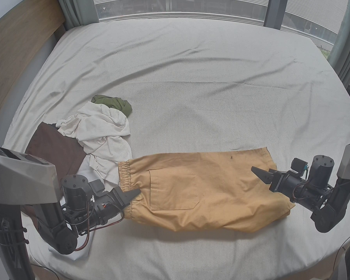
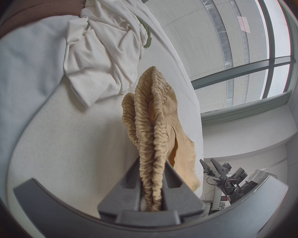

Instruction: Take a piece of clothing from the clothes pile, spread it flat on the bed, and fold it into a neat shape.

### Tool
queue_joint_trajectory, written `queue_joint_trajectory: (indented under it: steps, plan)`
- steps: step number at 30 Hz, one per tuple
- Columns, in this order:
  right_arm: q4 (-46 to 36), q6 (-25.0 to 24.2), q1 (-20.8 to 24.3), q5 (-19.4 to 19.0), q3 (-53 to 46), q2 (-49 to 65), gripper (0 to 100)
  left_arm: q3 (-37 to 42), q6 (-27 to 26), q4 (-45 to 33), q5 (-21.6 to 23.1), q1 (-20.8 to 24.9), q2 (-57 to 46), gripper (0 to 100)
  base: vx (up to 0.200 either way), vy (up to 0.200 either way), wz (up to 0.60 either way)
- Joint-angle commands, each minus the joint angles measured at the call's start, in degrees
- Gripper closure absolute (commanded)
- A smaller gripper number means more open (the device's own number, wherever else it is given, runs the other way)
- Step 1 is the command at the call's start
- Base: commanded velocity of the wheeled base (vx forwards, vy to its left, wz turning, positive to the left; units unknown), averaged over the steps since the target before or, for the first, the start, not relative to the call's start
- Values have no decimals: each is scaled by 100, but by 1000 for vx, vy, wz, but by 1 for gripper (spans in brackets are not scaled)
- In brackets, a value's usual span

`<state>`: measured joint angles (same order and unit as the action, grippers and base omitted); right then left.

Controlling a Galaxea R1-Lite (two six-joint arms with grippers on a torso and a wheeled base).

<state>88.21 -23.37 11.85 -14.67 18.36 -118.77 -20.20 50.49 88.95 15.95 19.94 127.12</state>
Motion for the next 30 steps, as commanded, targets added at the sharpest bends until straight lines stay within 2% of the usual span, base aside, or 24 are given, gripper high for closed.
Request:
queue_joint_trajectory:
  steps: [1,10,19,27,30]
  plan:
    - [3,-1,19,8,1,12,0,7,-31,-1,14,-114,-21,100,0,0,0]
    - [3,-1,46,8,1,21,0,-28,-40,8,14,18,-82,100,0,0,0]
    - [12,-1,133,8,-8,30,0,-28,-22,-1,40,423,-750,100,0,0,0]
    - [12,-10,160,8,-34,3,0,-248,83,-1,190,1187,-909,100,0,0,0]
    - [12,-10,160,8,-43,21,0,-450,83,-1,198,1328,-873,100,0,0,0]
